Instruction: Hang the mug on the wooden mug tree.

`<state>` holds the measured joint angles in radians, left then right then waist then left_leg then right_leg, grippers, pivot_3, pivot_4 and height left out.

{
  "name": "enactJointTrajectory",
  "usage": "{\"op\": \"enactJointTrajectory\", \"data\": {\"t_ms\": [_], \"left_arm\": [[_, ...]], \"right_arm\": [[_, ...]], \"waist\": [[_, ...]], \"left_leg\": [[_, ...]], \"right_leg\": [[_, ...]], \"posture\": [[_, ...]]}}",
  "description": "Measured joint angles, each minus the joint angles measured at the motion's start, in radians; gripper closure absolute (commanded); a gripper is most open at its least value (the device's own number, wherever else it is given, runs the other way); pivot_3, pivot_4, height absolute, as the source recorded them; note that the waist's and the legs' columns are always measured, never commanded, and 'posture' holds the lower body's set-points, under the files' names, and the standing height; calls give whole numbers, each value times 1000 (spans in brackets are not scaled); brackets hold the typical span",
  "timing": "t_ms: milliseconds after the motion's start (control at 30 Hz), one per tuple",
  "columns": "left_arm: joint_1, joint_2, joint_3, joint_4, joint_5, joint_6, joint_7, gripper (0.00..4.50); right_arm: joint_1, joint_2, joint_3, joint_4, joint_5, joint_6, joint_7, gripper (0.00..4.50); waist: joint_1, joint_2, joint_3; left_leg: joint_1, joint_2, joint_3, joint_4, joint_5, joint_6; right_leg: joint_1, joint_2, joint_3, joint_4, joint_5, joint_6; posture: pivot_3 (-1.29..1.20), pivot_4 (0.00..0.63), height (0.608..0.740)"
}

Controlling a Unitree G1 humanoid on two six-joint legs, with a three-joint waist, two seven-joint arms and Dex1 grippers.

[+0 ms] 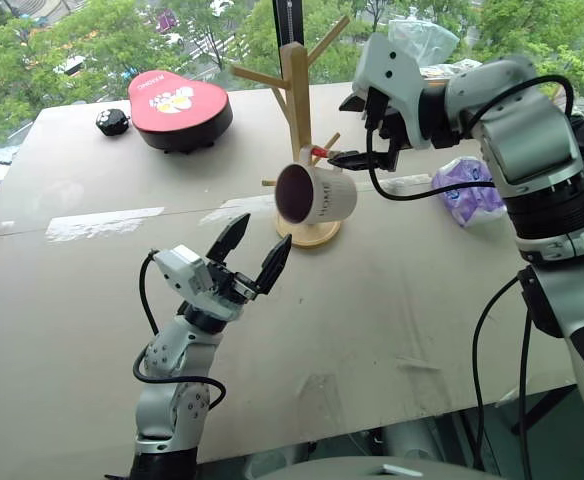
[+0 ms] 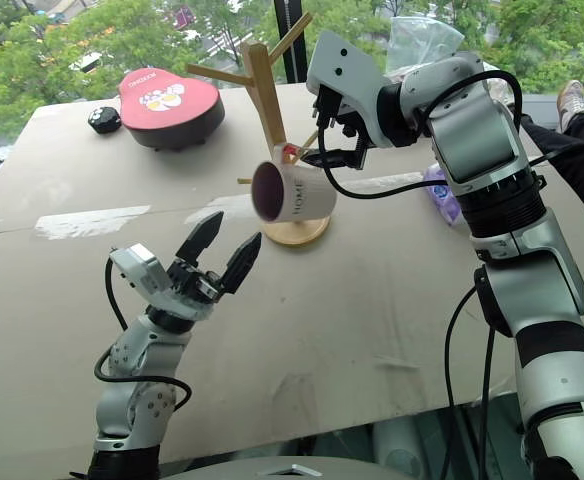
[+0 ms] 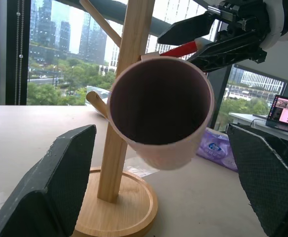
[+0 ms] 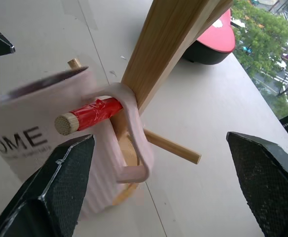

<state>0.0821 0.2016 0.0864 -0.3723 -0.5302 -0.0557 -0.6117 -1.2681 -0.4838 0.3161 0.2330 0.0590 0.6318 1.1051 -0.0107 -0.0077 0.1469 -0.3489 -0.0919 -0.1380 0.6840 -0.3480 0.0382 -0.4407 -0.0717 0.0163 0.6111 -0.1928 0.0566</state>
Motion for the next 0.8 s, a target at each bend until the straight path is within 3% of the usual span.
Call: {"op": "enactJointTrajectory", "data": {"t_ms": [267,433,633,733,800], "left_arm": [[-4,1,-1,-2,-3,0,5,117],[-16,11,-10,-22,-6,7,5,117],[62,124,-74,-25,94,73,-6,117],[147,186,-124,-25,153,158,-3,117],[189,211,-151,-33,181,186,-2,117]], "right_arm": [[10,-89,-146,-8,147,182,37,84],[211,-248,-246,-156,276,311,98,84],[799,-234,-476,-480,425,265,55,84],[1137,-88,-525,-569,407,101,-47,84],[1271,-16,-533,-588,380,-1,-103,84]], "waist": [[4,0,0],[17,-1,-1],[28,-2,-3],[25,-1,-3],[24,-1,-3]], "left_leg": [[0,0,0,0,0,0],[0,0,0,0,0,0],[0,1,0,-1,0,0],[2,0,3,0,0,0],[5,-1,5,0,0,0]], "right_leg": [[0,-1,0,-1,0,0],[0,-1,1,-1,0,0],[0,0,1,0,0,0],[0,0,4,3,0,0],[0,1,7,7,0,1]], "posture": [[0,150,740],[0,150,740],[0,150,740],[0,150,740],[0,150,740]]}}
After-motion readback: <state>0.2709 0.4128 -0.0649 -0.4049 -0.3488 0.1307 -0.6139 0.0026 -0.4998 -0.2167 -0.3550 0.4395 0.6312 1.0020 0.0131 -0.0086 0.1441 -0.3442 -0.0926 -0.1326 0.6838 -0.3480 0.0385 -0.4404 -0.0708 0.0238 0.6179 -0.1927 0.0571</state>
